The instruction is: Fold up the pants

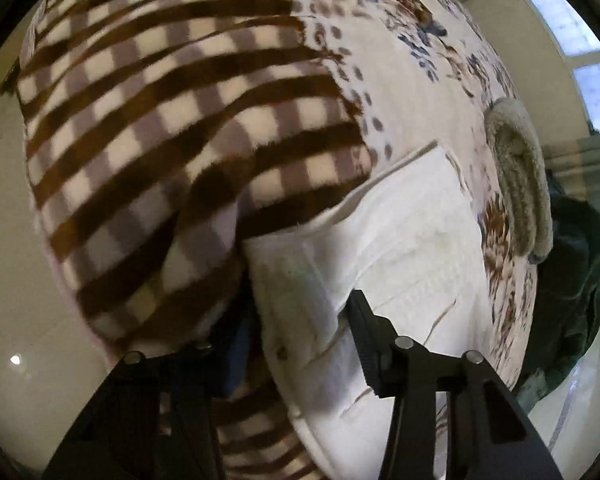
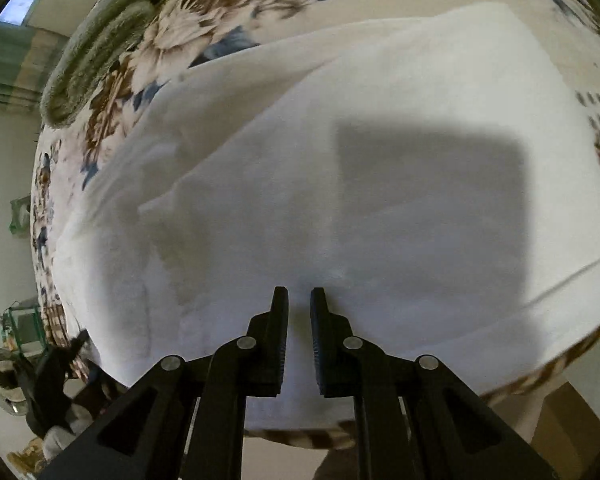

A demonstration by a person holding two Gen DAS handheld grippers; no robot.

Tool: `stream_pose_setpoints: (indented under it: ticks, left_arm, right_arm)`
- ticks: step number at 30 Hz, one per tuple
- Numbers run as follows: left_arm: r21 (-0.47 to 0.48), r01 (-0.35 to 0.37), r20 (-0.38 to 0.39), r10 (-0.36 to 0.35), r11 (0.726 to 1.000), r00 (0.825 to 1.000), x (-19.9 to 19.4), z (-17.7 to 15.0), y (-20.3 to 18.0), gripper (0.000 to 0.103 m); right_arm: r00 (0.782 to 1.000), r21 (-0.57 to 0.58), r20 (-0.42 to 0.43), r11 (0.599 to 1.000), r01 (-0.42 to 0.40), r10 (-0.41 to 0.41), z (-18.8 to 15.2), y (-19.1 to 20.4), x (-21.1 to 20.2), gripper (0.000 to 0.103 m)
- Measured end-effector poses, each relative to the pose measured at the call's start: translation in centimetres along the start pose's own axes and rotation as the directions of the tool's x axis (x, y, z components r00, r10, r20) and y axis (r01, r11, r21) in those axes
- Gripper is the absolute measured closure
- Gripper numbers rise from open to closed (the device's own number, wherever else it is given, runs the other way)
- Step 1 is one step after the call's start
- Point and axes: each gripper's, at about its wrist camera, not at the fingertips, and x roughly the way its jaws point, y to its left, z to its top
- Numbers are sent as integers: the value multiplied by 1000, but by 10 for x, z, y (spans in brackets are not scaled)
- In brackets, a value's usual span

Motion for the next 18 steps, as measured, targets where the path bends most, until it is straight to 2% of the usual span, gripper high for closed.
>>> stream_pose_setpoints:
  ticks: [2, 5, 9, 12, 14, 17, 18]
  left_arm:
    - [-9, 17, 16, -17, 1000, 1000, -5, -2, 3, 69]
    - [37, 64, 58, -66, 997, 996, -34, -13, -3, 80]
    - [132, 114, 79, -126, 985, 989, -62, -30, -22, 83]
    - [208, 97, 89, -117, 973, 989, -57, -34, -32, 83]
    - [170, 94, 79, -109, 981, 991, -43, -26, -25, 83]
    - [54, 99, 42, -102, 994, 994, -17, -6, -2, 64]
    - [0, 130, 15, -130, 992, 991, -4, 1, 9, 61]
  right_arm:
    - [1000, -6, 9, 1000, 27, -27, -1, -5, -4, 90]
    - [998, -2, 15, 998, 61, -61, -3, -6, -6, 90]
    - [997, 0, 16, 997, 76, -76, -2, -4, -2, 90]
    - [997, -7, 12, 997, 71, -71, -2, -5, -2, 90]
    - [998, -10, 6, 998, 67, -67, -1, -6, -3, 90]
    - [998, -13, -5, 998, 60, -60, 1, -6, -3, 90]
    - [998, -10, -6, 998, 57, -57, 1, -7, -3, 90]
